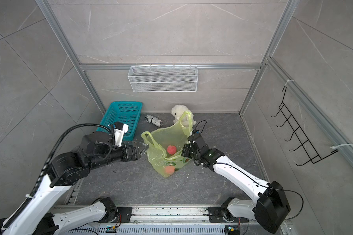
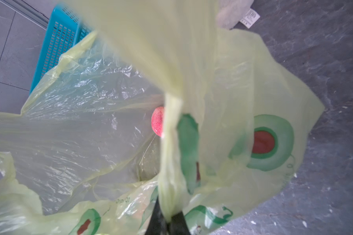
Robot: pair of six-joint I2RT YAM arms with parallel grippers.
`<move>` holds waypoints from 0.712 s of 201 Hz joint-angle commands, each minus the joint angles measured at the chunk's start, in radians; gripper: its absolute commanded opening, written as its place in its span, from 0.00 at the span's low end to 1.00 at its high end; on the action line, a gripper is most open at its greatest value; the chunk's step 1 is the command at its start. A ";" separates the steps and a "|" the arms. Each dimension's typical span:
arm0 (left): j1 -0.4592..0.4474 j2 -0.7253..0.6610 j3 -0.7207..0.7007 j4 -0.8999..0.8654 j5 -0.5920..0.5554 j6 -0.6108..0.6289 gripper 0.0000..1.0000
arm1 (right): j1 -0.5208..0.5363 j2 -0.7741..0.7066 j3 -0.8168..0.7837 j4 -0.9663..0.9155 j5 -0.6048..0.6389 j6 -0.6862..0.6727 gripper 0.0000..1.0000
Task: Place the peach into a plastic bag & tie a knot
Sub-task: Adjust the plastic bag at the center of the board.
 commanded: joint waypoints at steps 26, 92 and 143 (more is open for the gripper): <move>0.000 -0.033 -0.197 0.239 -0.071 -0.061 0.99 | 0.075 0.015 0.076 -0.112 0.063 0.076 0.00; 0.001 0.134 -0.149 0.409 -0.122 -0.092 0.92 | 0.150 0.010 0.084 -0.142 0.124 0.087 0.00; 0.073 0.200 -0.098 0.445 -0.079 -0.010 0.18 | 0.186 -0.020 0.094 -0.166 0.168 0.062 0.00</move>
